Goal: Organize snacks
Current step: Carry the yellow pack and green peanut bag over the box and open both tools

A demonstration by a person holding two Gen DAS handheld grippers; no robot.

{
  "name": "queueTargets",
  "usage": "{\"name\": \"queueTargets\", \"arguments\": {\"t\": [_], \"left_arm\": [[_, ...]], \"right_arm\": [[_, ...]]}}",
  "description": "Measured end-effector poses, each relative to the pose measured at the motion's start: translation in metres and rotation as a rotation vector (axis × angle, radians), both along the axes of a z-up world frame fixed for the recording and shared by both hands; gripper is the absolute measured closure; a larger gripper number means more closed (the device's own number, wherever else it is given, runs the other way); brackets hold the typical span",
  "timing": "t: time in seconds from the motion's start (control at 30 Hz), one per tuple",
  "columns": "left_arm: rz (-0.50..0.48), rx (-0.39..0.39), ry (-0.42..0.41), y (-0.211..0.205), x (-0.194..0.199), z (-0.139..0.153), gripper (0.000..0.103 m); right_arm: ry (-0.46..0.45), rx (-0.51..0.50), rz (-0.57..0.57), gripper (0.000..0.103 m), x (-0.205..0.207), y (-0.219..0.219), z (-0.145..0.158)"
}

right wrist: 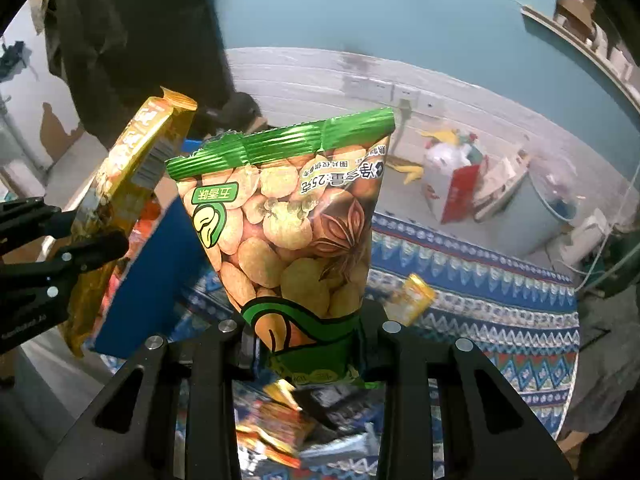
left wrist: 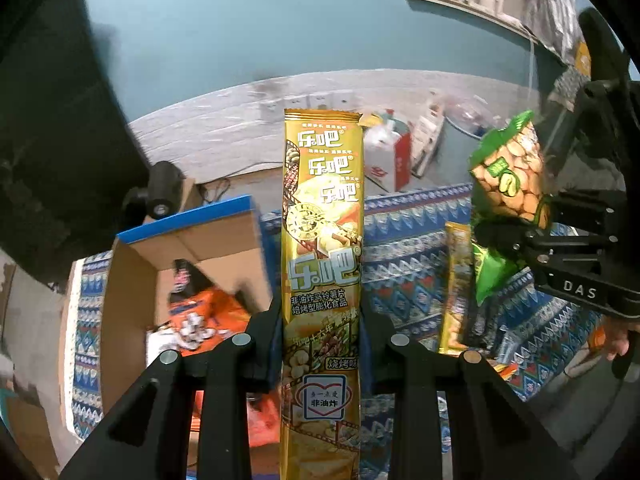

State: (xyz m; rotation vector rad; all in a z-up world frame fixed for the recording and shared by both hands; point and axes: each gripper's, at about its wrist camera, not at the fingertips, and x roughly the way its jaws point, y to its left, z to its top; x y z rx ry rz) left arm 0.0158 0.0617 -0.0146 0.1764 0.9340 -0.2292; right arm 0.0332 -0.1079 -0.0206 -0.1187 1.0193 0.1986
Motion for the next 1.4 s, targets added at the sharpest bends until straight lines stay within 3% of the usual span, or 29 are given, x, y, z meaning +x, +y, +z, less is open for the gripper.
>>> {"name": "queueTargets", "arguments": {"t": [0.6, 1.03, 1.4], "left_arm": [[0.197, -0.029, 0.009, 0.104, -0.003, -0.013, 0.072], [0.309, -0.029, 0.027, 0.158, -0.002, -0.03, 0.072], [0.376, -0.033, 0.055, 0.183, 0.005, -0.046, 0.07]], "right_arm": [[0.004, 0.069, 0.139, 0.072, 0.036, 0.104, 0.003], [0.056, 0.076, 0.232, 0.072, 0.059, 0.176, -0.017], [0.108, 0.06, 0.264, 0.072, 0.072, 0.213, -0.039]]}}
